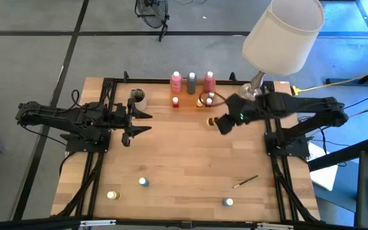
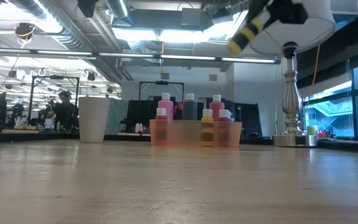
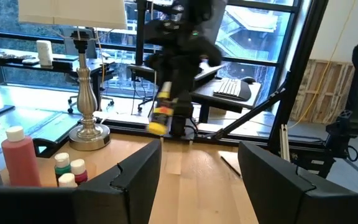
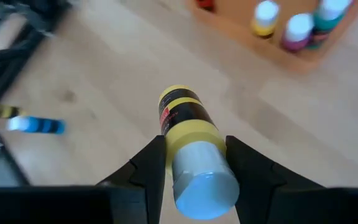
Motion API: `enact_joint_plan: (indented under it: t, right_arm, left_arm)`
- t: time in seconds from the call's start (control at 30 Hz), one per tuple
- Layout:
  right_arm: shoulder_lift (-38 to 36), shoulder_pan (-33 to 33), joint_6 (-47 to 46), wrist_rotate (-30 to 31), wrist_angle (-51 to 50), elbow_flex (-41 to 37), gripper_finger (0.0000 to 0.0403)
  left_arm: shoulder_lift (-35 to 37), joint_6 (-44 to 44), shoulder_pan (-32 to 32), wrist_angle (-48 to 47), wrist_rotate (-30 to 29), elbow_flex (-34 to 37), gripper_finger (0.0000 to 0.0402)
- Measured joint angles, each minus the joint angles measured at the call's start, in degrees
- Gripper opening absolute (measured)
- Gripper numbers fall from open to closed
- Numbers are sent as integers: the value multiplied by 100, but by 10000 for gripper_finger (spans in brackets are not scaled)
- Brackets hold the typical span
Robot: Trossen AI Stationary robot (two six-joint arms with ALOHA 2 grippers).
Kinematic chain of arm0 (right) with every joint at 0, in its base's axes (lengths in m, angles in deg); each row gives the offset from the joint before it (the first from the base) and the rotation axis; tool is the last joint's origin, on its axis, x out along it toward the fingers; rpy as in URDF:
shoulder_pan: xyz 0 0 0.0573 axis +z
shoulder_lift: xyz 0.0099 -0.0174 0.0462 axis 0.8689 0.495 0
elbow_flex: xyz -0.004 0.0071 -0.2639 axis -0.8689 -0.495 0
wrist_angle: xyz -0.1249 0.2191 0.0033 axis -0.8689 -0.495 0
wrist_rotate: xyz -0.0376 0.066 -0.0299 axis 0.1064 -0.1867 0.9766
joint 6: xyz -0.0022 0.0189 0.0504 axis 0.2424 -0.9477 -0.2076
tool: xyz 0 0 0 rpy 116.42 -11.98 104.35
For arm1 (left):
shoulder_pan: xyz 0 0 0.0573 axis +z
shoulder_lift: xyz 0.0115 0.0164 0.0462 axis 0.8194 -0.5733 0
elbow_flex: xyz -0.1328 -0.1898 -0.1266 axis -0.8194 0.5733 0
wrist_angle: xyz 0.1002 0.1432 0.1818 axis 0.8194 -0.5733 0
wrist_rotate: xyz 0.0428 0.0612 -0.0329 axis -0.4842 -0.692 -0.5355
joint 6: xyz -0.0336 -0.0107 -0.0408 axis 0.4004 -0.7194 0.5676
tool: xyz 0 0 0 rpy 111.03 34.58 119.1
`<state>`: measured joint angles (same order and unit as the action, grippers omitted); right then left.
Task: Pick & Place Paint Supplies
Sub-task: Put the light yellow paint bottle into the orange bin
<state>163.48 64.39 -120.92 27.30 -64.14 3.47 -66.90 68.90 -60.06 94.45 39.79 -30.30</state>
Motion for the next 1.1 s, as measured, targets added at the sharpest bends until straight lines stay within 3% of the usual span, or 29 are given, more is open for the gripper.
enact_joint_plan:
  t: [0.27,0.6,0.87,1.1]
  right_arm:
    - [689,-1290,889,-490,-1362,351,138]
    - [1265,-2314,2447,-719,-1150,360,138]
    - [1526,-2781,3134,-843,-608,360,138]
    - [1888,-3041,3330,-849,-342,360,138]
  left_arm:
    - [0,47,0,3,-8,0,210]
    - [0,-100,1,97,-1009,2,210]
    - [0,-65,0,96,-1047,2,210]
    - [5,-1103,1,225,-1229,2,210]
